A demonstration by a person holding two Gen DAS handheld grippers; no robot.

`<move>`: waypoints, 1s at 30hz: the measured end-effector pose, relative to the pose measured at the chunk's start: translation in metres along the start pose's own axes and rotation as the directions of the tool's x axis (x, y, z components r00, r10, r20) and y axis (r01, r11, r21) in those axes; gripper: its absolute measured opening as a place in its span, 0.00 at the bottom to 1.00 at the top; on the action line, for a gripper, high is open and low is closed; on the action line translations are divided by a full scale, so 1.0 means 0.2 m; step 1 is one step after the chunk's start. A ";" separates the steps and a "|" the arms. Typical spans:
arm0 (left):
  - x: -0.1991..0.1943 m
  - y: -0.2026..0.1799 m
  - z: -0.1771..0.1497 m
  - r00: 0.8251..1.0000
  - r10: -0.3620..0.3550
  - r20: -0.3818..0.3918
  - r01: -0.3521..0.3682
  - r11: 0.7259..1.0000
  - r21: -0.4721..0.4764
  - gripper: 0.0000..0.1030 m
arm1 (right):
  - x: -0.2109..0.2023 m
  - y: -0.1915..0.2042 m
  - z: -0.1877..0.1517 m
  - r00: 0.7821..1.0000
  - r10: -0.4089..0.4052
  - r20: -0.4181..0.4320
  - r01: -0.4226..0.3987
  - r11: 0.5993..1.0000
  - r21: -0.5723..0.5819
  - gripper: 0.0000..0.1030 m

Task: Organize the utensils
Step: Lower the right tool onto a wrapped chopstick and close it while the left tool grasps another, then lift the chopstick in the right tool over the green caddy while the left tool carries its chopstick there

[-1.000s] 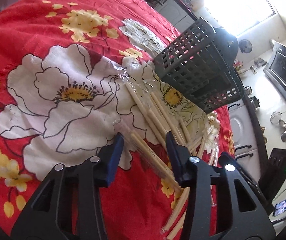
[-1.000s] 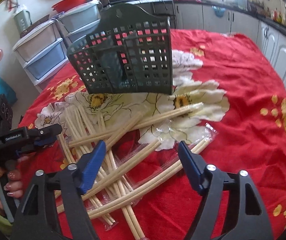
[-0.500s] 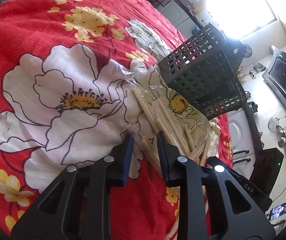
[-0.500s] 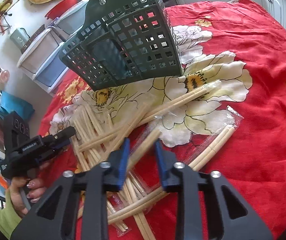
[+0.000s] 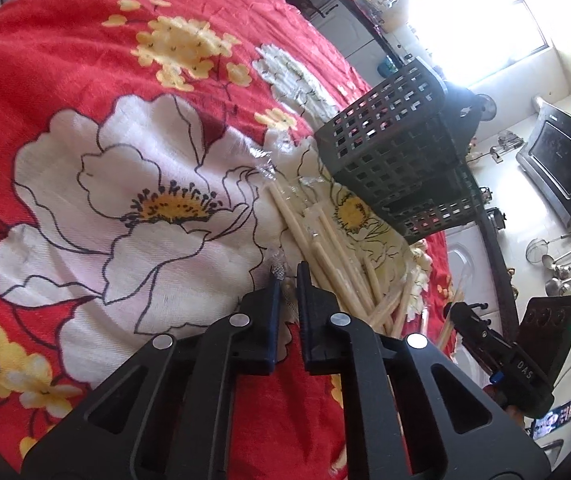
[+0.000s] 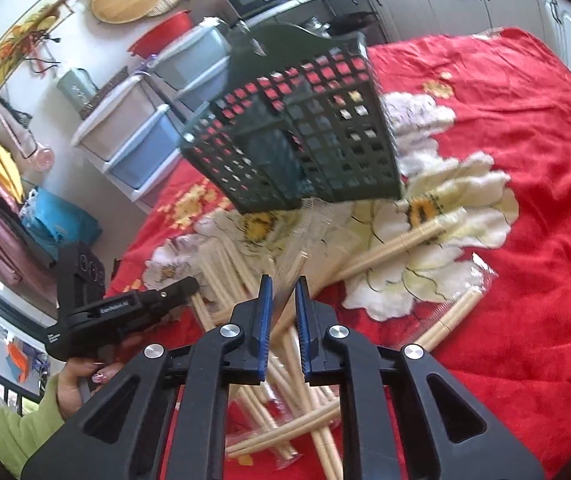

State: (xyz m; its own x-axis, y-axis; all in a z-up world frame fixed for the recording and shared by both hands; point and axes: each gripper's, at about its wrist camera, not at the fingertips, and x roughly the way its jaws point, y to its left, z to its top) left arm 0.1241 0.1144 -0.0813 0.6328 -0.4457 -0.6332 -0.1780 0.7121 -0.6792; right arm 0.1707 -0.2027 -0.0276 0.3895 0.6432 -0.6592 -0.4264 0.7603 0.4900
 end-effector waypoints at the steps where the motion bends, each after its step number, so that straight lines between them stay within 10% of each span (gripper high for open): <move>1: -0.02 -0.01 0.00 1.000 -0.001 0.006 0.001 1.000 0.007 0.04 | -0.01 0.01 0.01 1.000 0.006 0.007 -0.006 1.000 -0.011 0.11; 30: -0.52 -0.66 0.23 0.970 -0.119 0.212 0.031 0.926 0.375 0.03 | -0.29 0.36 0.30 0.974 0.103 0.202 -0.057 0.974 -0.220 0.06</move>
State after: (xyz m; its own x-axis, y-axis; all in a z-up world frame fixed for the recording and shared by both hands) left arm 0.1168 0.0914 0.0904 0.7948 -0.4019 -0.4548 0.1378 0.8492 -0.5097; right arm 0.1655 -0.1796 0.0799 0.5003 0.7228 -0.4768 -0.6172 0.6839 0.3891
